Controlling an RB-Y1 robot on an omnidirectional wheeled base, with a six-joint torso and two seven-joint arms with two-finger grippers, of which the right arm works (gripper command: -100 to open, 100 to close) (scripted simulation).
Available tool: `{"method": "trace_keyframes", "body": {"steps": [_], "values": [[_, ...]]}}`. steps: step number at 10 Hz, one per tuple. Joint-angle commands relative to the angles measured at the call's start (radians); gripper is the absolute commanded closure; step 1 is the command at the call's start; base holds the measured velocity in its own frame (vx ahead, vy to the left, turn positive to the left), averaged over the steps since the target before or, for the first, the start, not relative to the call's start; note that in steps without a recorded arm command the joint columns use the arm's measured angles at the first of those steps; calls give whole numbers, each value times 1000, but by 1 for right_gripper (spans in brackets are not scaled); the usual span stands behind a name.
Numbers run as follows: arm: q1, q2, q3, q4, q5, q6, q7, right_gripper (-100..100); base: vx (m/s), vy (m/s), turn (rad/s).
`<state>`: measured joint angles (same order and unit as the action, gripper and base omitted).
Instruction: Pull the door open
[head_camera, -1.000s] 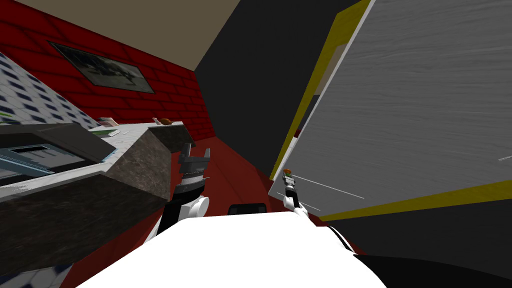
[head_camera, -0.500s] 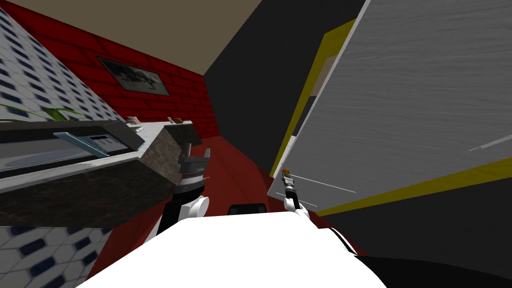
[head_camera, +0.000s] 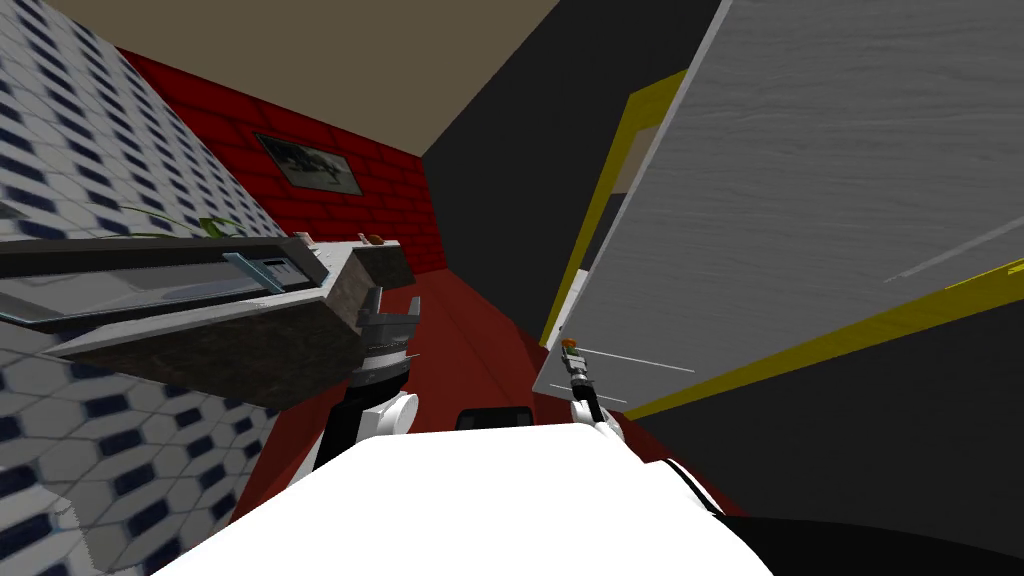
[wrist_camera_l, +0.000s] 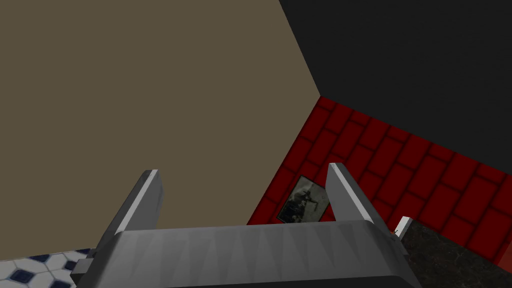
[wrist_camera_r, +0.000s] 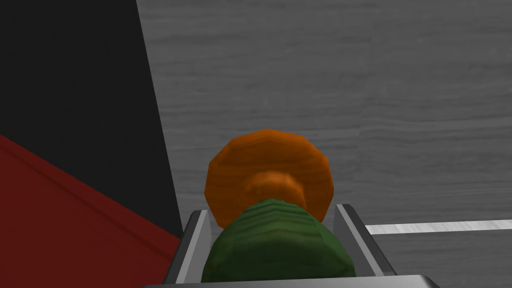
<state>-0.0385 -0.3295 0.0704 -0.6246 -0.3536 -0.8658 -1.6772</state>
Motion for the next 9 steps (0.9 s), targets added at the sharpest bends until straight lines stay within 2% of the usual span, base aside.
{"method": "trace_keyframes", "body": {"steps": [1,2,3,4,5,9], "values": [[3,-12,22,-2,13,-11,-25,100,-248,-29,67],[7,-18,33,-5,20,-14,-37,100,-232,-29,71],[7,-14,25,-6,15,-9,-27,100,-101,-12,19],[22,-27,48,-10,29,-24,-51,100,-147,-6,71],[25,-31,53,-11,33,-28,-58,100,-197,-39,66],[54,-70,103,-25,64,-69,-116,100,-202,-43,75]]}}
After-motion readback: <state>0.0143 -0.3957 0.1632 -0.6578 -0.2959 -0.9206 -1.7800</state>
